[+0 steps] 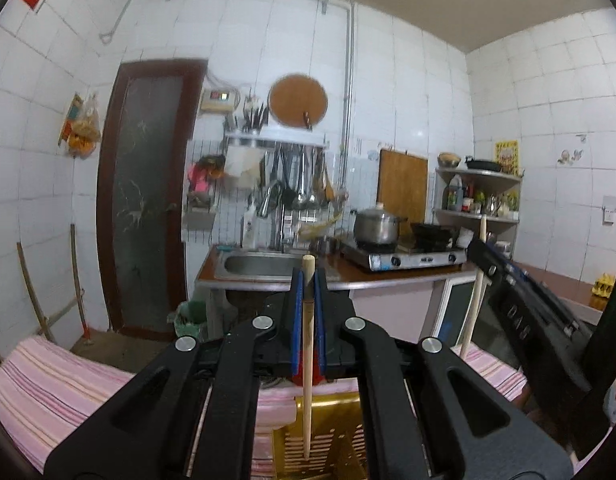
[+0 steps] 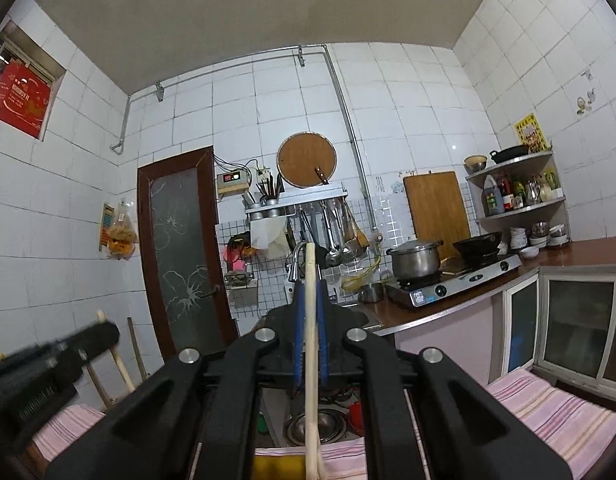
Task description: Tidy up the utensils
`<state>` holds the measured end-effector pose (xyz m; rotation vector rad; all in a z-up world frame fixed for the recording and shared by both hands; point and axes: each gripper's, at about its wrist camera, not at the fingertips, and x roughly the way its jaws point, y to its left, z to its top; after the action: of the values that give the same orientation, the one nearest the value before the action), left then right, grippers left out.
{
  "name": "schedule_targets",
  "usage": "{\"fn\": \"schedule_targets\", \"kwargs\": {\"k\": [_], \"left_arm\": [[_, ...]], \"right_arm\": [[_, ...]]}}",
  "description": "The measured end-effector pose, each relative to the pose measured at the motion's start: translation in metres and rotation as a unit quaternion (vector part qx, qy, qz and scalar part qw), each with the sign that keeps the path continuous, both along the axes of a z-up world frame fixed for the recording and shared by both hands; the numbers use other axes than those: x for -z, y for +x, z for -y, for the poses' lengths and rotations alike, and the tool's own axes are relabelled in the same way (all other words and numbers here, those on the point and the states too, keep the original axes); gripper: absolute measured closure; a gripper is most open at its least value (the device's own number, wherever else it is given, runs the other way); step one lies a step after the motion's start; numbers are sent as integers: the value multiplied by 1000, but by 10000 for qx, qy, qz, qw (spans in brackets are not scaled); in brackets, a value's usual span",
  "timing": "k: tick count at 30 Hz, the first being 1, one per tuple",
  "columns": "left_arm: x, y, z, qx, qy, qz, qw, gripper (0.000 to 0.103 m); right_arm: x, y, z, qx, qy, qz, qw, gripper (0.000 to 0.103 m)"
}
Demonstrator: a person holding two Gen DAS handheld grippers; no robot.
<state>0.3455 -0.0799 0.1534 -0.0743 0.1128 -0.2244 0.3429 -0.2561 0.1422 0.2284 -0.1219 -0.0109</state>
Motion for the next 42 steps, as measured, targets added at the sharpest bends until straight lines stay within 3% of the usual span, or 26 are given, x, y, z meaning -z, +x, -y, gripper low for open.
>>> {"fn": "schedule_targets", "kwargs": {"k": [6,11,13,14,15,16,19,22,26,32,37,40,42], "left_arm": [[33,20,-6,-43,67,-387,9992,99],[32,17,-12,-40,176,-542,9984,96],[21,10,-18,-55,154,-609,9980,73],[17,6,-21,-68,99,-601,9981,64],[9,-4,-28,-114,22,-584,9982,46],[4,-10,-33,-146,3,-571,9983,35],[-12,-35,-48,-239,42,-585,9980,15],[-15,-64,-63,-289,96,-703,9971,5],[1,-101,-79,-403,359,-953,9940,5],[68,-132,-92,-428,640,-1822,9802,5],[124,-139,-101,-410,487,-2607,9633,5],[153,-138,-103,-289,567,-3101,9486,5],[165,-139,-104,-375,551,-3225,9442,5]], "right_arm": [[38,15,3,-79,-57,-359,9993,97],[48,14,0,-87,-352,-762,9964,96],[45,12,-2,5,-510,-968,9940,94],[42,9,-1,69,-559,-1121,9921,79],[37,4,2,80,-518,-1221,9911,56],[33,-2,5,89,-446,-1259,9910,48],[18,-24,10,263,-423,-1541,9868,43],[15,-54,14,304,-335,-1889,9810,27],[40,-92,8,243,-445,-2512,9666,24],[102,-134,-7,181,-484,-3308,9423,24],[146,-152,-5,204,-268,-3853,9222,24],[164,-157,-7,167,-267,-4116,9108,24],[172,-158,-9,188,-286,-4269,9037,24]]}}
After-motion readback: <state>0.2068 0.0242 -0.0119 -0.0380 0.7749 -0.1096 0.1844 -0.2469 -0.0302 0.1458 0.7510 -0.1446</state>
